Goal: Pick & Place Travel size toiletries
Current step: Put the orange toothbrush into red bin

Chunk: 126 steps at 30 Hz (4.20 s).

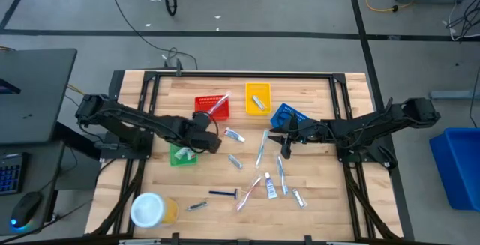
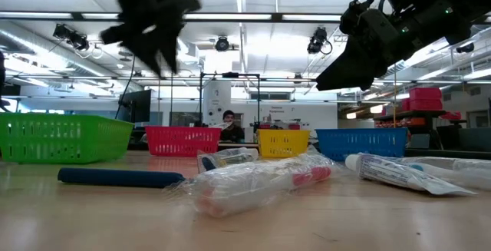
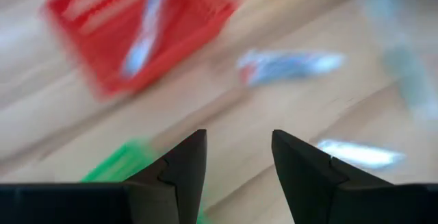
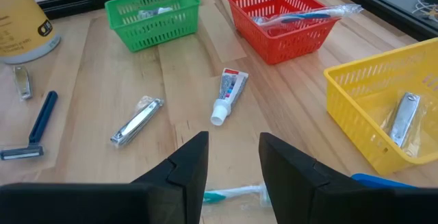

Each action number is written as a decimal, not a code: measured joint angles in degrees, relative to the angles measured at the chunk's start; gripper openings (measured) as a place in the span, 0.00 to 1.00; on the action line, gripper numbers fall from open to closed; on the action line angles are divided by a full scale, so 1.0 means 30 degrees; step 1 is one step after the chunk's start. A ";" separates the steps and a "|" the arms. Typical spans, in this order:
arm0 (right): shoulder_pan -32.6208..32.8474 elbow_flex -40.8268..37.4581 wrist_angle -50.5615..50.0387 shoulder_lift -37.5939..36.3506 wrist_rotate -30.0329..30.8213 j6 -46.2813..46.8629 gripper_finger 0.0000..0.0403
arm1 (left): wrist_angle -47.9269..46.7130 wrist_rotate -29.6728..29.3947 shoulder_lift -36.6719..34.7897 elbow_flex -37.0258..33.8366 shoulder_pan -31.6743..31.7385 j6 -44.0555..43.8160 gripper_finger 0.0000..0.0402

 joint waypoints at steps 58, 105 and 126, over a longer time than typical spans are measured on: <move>0.6026 0.0022 0.3567 0.2348 -0.0374 0.2495 0.51 | 1.4094 0.5039 0.5144 0.1380 -0.1192 1.1320 0.44; 0.6390 0.0015 0.2877 0.3038 -0.1123 -0.0489 0.47 | 1.6033 0.5409 1.1312 0.1640 -0.4043 0.9950 0.56; 0.6390 0.0015 0.2922 0.3038 -0.1147 -0.0998 0.46 | 1.4892 0.5679 1.0944 0.1876 -0.3576 0.9627 0.13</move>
